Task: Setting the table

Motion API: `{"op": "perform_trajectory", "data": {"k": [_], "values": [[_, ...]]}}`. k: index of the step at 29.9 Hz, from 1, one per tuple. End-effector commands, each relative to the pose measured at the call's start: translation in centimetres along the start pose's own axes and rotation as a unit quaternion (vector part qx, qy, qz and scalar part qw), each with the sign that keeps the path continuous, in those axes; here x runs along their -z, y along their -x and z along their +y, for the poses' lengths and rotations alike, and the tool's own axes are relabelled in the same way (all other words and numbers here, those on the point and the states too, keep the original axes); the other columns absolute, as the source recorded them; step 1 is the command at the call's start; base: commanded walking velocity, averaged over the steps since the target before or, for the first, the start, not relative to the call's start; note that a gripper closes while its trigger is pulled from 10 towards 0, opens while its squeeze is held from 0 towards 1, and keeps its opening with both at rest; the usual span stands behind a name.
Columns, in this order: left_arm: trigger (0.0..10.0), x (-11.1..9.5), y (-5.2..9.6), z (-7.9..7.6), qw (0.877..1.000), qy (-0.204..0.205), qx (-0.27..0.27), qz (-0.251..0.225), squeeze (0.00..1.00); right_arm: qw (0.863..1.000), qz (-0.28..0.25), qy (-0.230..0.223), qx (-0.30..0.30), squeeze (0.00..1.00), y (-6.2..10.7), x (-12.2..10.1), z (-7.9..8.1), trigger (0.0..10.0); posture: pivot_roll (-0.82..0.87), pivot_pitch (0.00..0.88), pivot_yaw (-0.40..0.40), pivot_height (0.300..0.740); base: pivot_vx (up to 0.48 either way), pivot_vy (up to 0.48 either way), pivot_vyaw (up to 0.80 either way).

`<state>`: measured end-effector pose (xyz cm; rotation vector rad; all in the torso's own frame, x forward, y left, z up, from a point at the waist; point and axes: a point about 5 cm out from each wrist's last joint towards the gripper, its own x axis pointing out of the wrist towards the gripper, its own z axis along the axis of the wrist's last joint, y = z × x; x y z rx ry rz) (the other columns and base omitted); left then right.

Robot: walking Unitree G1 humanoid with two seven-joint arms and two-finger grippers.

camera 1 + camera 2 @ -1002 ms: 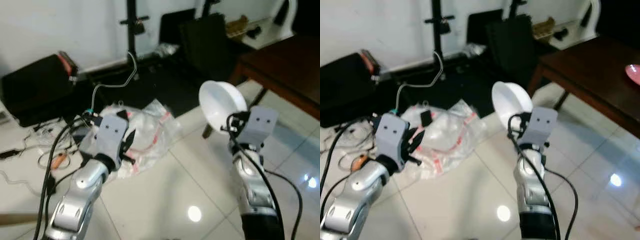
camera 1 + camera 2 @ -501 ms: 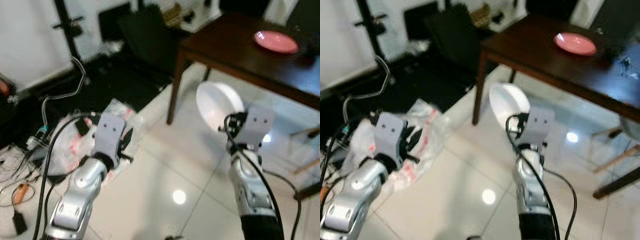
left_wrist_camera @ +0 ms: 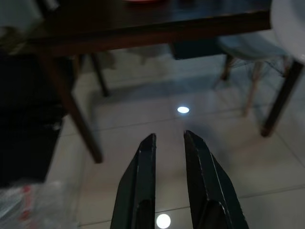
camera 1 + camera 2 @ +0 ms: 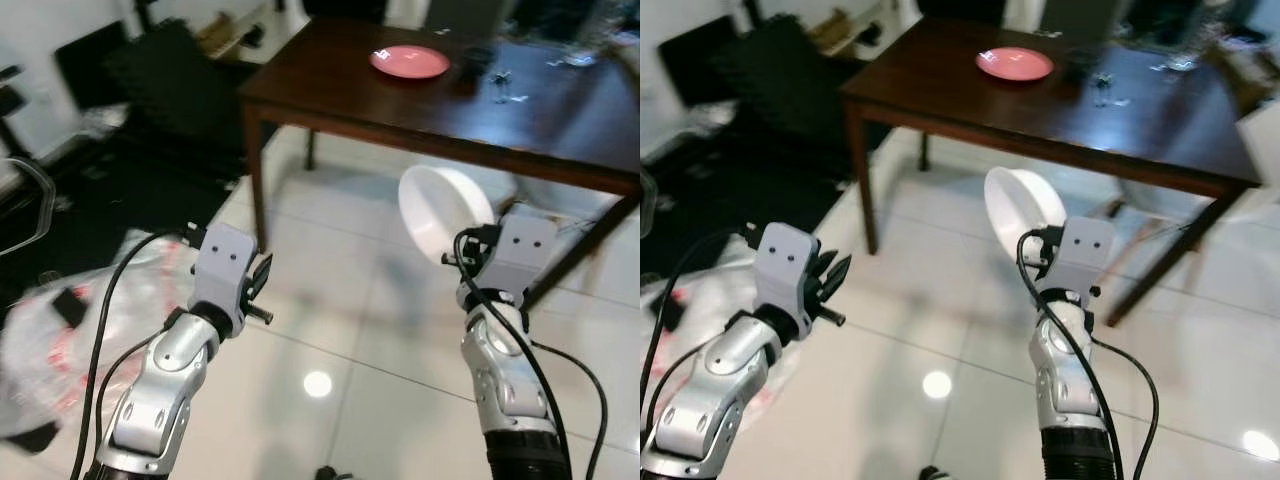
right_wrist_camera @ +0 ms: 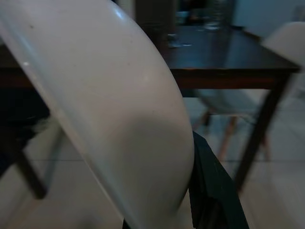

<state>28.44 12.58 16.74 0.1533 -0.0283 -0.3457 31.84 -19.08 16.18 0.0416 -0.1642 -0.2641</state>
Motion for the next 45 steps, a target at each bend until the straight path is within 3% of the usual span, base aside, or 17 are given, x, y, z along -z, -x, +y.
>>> {"op": "perform_trajectory", "data": {"k": [1,15,20,22,34,45], "values": [[10.0,0.5,0.1,0.1,1.000,0.014,-0.005,0.006,0.00,1.000,0.004,-0.001,0.001,0.00,0.1,0.2,0.0,10.0,0.02,0.060,0.041,0.740,0.000,0.000,-0.80],[10.0,0.1,0.0,0.5,0.999,0.028,-0.019,-0.004,0.00,1.000,0.001,0.000,-0.004,0.00,0.0,0.0,0.2,10.0,0.02,0.049,0.035,0.740,0.000,0.000,-0.80],[10.0,0.1,-0.2,0.5,1.000,0.005,-0.024,-0.011,0.00,1.000,-0.017,-0.013,-0.020,0.00,0.0,-0.5,0.6,10.0,0.02,0.044,0.034,0.740,0.117,0.000,-0.66],[10.0,-0.1,-0.4,0.5,0.999,0.010,-0.032,-0.017,0.04,0.998,-0.037,-0.027,-0.047,0.00,0.1,-1.3,1.4,10.0,0.01,0.047,0.037,0.740,0.480,0.000,0.00],[10.0,-0.1,-0.7,0.5,0.999,0.008,-0.040,-0.023,0.03,0.996,-0.043,-0.037,-0.074,0.00,0.6,-1.4,2.5,10.0,0.01,0.045,0.037,0.740,0.480,0.000,0.00],[10.0,-0.2,-0.9,0.3,0.999,0.010,-0.037,-0.024,0.03,0.995,-0.047,-0.038,-0.074,0.00,0.7,-1.6,2.2,10.0,0.00,0.052,0.045,0.740,0.479,0.000,0.00]]}}
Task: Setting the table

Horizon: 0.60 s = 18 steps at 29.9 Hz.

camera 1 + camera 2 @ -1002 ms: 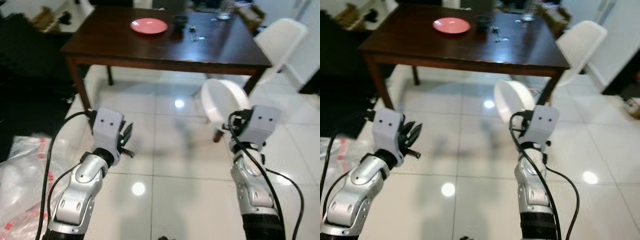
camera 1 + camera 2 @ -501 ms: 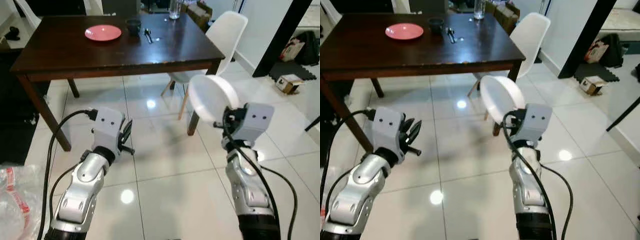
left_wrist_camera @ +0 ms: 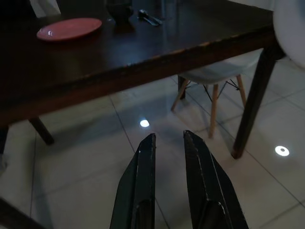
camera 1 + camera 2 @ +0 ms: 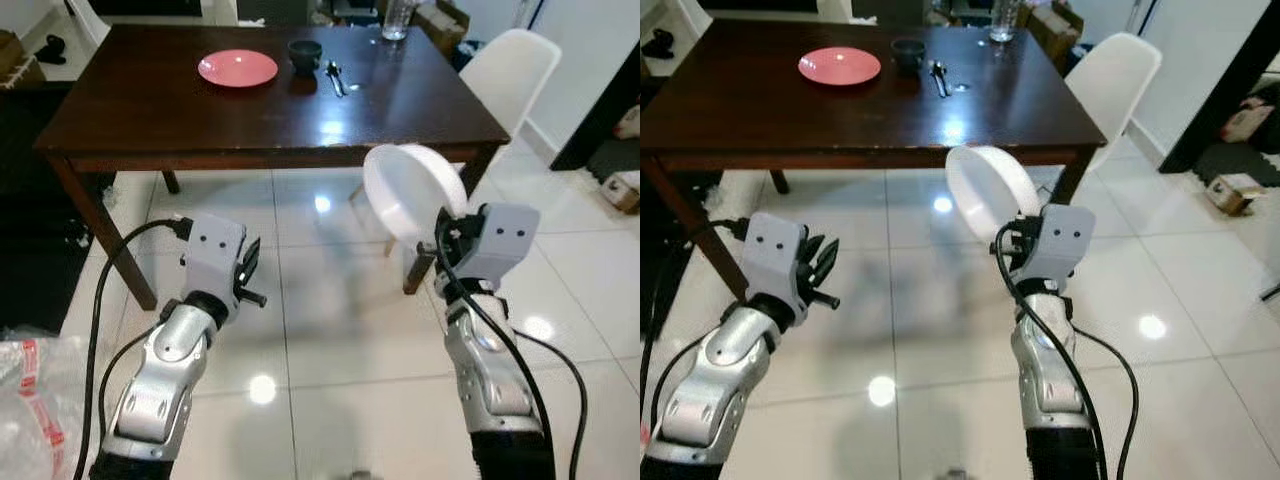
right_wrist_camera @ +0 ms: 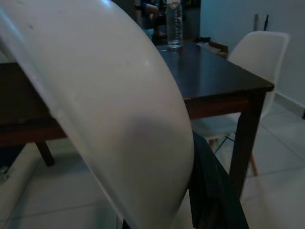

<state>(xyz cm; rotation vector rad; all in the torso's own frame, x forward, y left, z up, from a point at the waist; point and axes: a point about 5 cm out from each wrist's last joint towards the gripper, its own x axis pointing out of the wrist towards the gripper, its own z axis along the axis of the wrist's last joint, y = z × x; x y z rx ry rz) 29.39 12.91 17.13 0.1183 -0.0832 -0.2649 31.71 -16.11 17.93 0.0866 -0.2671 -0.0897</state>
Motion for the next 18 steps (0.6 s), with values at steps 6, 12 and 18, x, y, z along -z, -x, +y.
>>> {"op": "perform_trajectory", "data": {"k": [6,12,18], "values": [[10.0,0.15,-0.06,-0.56,1.000,-0.003,0.007,0.003,0.04,1.000,-0.006,0.003,0.023,0.00,0.18,-0.18,-1.34,10.0,0.01,0.056,0.054,0.740,0.472,0.000,0.00],[10.0,0.17,0.05,-0.48,1.000,-0.004,0.009,0.005,0.04,1.000,-0.010,0.004,0.026,0.00,-0.01,-0.40,-1.48,10.0,0.01,0.061,0.061,0.740,0.469,0.000,0.00],[10.0,0.19,0.22,-0.36,1.000,-0.007,0.009,0.007,0.05,1.000,-0.014,-0.007,0.013,0.00,-0.18,-0.65,-1.00,10.0,0.02,0.067,0.066,0.740,0.469,0.000,0.00]]}}
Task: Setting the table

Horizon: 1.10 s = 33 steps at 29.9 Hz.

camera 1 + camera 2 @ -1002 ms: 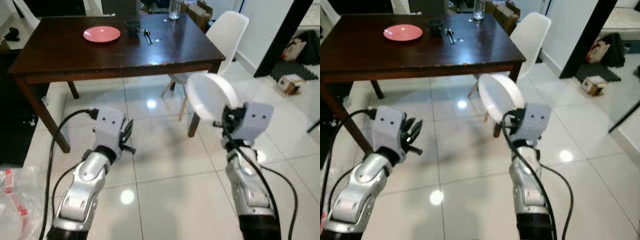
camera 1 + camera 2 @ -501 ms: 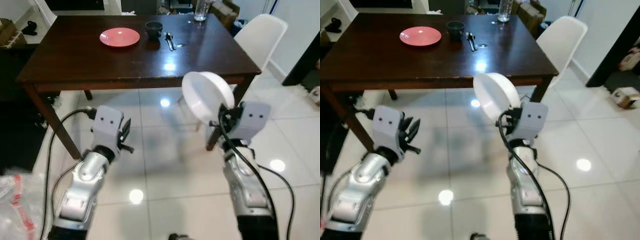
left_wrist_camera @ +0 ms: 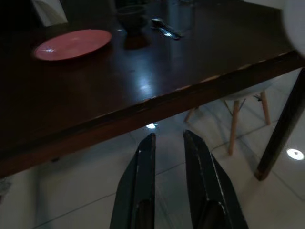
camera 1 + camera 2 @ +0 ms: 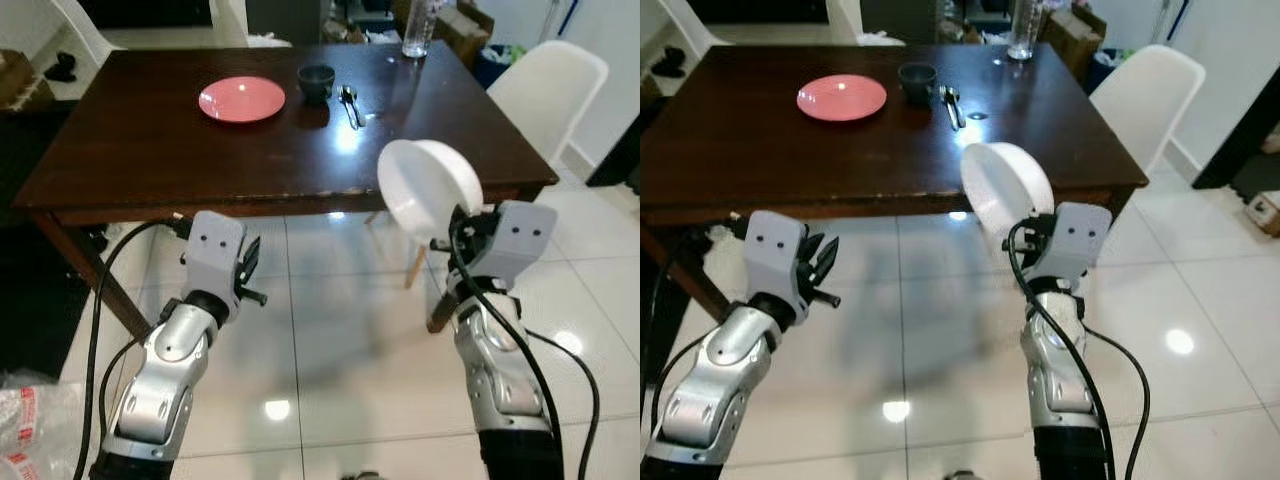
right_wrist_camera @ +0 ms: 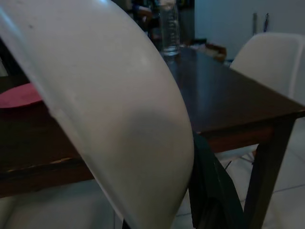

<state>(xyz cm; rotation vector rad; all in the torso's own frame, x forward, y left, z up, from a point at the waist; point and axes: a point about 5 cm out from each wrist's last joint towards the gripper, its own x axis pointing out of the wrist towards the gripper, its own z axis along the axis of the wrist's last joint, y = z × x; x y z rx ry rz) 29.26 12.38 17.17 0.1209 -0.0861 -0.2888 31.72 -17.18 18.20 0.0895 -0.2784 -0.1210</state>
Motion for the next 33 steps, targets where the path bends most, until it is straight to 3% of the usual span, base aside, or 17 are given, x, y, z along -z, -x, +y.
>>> {"op": "perform_trajectory", "data": {"k": [1,6,9,10,12,16,22,24,33], "values": [[10.0,0.3,0.3,0.2,1.000,-0.006,-0.003,0.009,0.05,1.000,-0.005,-0.023,-0.005,0.00,0.0,-0.3,0.2,10.0,0.02,0.067,0.068,0.740,0.469,0.000,0.00],[10.0,0.2,0.3,0.2,1.000,-0.008,-0.002,0.009,0.05,0.994,0.017,-0.106,-0.010,0.00,0.0,-0.1,0.4,10.0,0.03,0.067,0.070,0.740,0.469,0.000,0.00],[10.0,0.1,0.4,0.4,1.000,-0.007,0.000,0.010,0.04,0.979,0.044,-0.197,-0.024,0.00,0.0,0.2,0.1,10.0,0.03,0.067,0.071,0.740,0.469,0.000,0.00],[10.0,0.1,0.4,0.4,1.000,-0.007,0.000,0.010,0.04,0.979,0.044,-0.197,-0.024,0.00,0.0,0.2,0.1,10.0,0.03,0.067,0.071,0.740,0.469,0.000,0.00],[10.0,0.1,0.5,0.6,1.000,-0.006,0.002,0.011,0.04,0.967,0.044,-0.247,-0.034,0.00,-0.1,-0.1,-0.8,10.0,0.03,0.067,0.072,0.740,0.469,0.000,0.00],[10.0,0.0,0.3,0.6,1.000,-0.005,0.001,0.009,0.04,0.956,0.041,-0.289,-0.040,0.00,-0.3,-0.4,-1.2,10.0,0.03,0.065,0.072,0.740,0.469,0.000,0.00],[10.0,-0.1,0.2,0.5,1.000,-0.004,0.002,0.007,0.04,0.946,0.043,-0.317,-0.048,0.00,-0.3,-0.7,-1.1,10.0,0.02,0.061,0.073,0.740,0.469,0.000,0.00],[10.0,-0.1,0.2,0.5,1.000,-0.004,0.004,0.007,0.04,0.935,0.052,-0.345,-0.067,0.00,-0.3,-0.7,-0.6,10.0,0.03,0.059,0.073,0.740,0.469,0.000,0.00],[10.0,-0.1,0.2,0.5,1.000,-0.005,0.005,0.007,0.04,0.907,0.094,-0.393,-0.117,0.00,0.3,-0.3,1.1,10.0,0.03,0.055,0.072,0.740,0.469,0.000,0.00]]}}
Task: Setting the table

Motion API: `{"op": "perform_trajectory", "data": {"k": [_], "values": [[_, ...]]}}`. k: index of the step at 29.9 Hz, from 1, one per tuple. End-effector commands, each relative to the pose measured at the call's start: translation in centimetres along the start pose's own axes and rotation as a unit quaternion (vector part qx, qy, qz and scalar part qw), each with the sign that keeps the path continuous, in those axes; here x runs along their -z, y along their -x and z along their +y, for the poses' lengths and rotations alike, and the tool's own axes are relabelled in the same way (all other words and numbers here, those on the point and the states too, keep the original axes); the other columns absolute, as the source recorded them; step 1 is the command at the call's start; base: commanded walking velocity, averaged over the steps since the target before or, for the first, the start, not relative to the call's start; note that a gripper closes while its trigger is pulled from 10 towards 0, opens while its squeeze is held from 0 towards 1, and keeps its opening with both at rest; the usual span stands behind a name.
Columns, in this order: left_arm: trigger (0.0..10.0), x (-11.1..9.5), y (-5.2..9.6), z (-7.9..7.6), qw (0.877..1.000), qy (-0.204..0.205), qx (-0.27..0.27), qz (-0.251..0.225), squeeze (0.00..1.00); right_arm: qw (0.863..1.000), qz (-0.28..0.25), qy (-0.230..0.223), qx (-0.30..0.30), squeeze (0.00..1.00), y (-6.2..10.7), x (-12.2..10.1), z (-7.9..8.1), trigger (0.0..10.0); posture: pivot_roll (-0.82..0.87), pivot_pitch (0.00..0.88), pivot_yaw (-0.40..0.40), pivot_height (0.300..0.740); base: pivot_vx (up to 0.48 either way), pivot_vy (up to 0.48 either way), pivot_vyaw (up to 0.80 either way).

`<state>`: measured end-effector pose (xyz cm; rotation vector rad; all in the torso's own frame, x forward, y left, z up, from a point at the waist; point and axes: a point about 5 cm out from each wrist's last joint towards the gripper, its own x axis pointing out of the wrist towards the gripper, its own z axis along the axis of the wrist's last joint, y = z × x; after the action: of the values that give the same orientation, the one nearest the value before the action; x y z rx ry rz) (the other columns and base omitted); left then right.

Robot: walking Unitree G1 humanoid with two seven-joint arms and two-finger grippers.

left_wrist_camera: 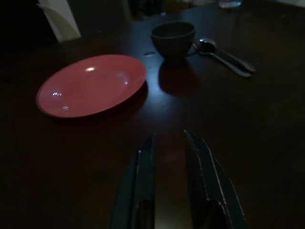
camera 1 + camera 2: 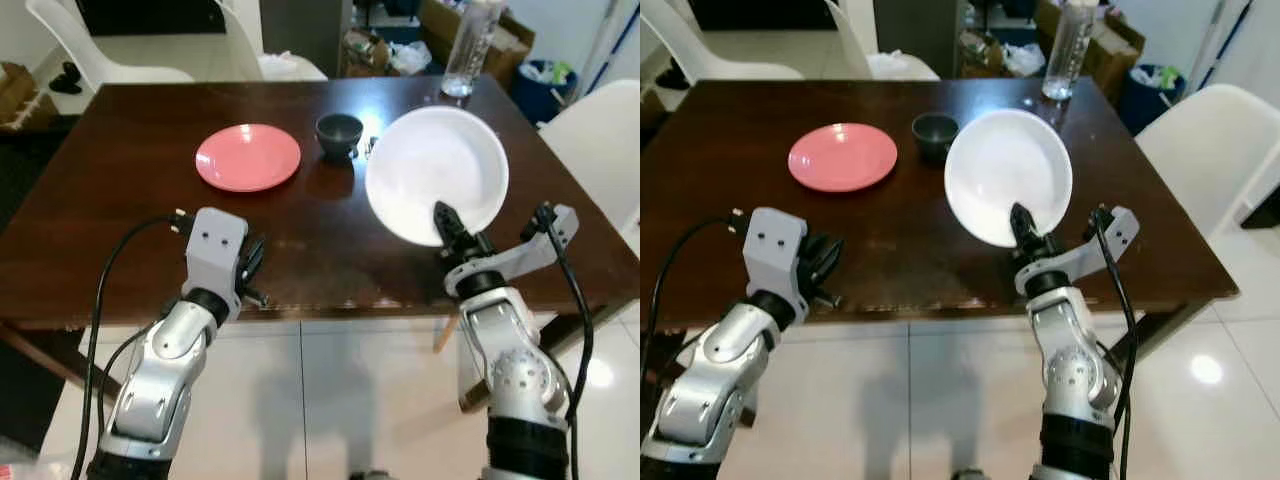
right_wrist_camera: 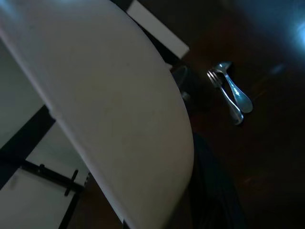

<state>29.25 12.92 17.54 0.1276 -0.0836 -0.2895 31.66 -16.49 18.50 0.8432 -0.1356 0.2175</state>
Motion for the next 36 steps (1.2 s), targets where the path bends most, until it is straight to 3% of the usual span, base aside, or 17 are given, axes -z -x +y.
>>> {"op": "perform_trajectory", "data": {"k": [1,7,13,20,24,30,31,33,36], "values": [[10.0,0.2,0.1,-0.1,1.000,-0.002,0.005,0.005,0.04,0.999,0.027,-0.026,-0.015,0.00,0.2,0.9,0.4,10.0,0.03,0.055,0.072,0.740,0.469,0.000,0.00],[10.0,0.2,0.1,-0.2,1.000,-0.003,0.006,0.005,0.04,0.997,0.062,0.009,-0.037,0.00,0.4,1.6,0.9,10.0,0.02,0.051,0.072,0.740,0.469,0.000,0.00],[10.0,0.2,0.0,-0.3,1.000,-0.004,0.009,0.005,0.04,0.991,0.106,-0.068,-0.038,0.00,0.3,2.8,1.2,10.0,0.03,0.054,0.074,0.740,0.468,0.000,0.00],[10.0,0.0,0.1,-0.1,1.000,-0.002,0.008,0.003,0.02,0.973,0.095,-0.208,-0.014,0.00,-0.2,3.4,2.3,10.0,0.03,0.057,0.072,0.740,0.424,0.000,0.00],[10.0,-1.4,0.6,0.3,0.999,-0.020,0.038,-0.022,0.00,0.958,0.173,-0.227,0.034,0.00,0.7,5.4,3.2,10.0,0.04,0.072,0.075,0.740,0.000,0.000,0.00],[10.0,-2.4,0.8,1.1,0.997,-0.044,0.055,-0.032,0.00,0.949,0.204,-0.237,0.046,0.00,1.5,6.0,3.9,10.0,0.04,0.077,0.074,0.740,0.000,0.000,0.00],[10.0,-3.3,1.1,2.2,0.995,-0.065,0.062,-0.039,0.00,0.936,0.226,-0.254,0.096,0.00,2.2,6.6,3.9,10.0,0.05,0.079,0.075,0.740,0.000,0.000,0.00],[10.0,-3.9,1.4,2.9,0.994,-0.079,0.063,-0.042,0.00,0.919,0.244,-0.278,0.137,0.00,2.6,7.4,4.3,10.0,0.06,0.083,0.078,0.740,0.000,0.000,0.00],[10.0,-4.0,1.5,3.2,0.994,-0.083,0.063,-0.039,0.00,0.910,0.258,-0.301,0.125,0.00,2.9,7.7,5.6,10.0,0.07,0.082,0.080,0.740,0.000,0.000,0.00]]}}
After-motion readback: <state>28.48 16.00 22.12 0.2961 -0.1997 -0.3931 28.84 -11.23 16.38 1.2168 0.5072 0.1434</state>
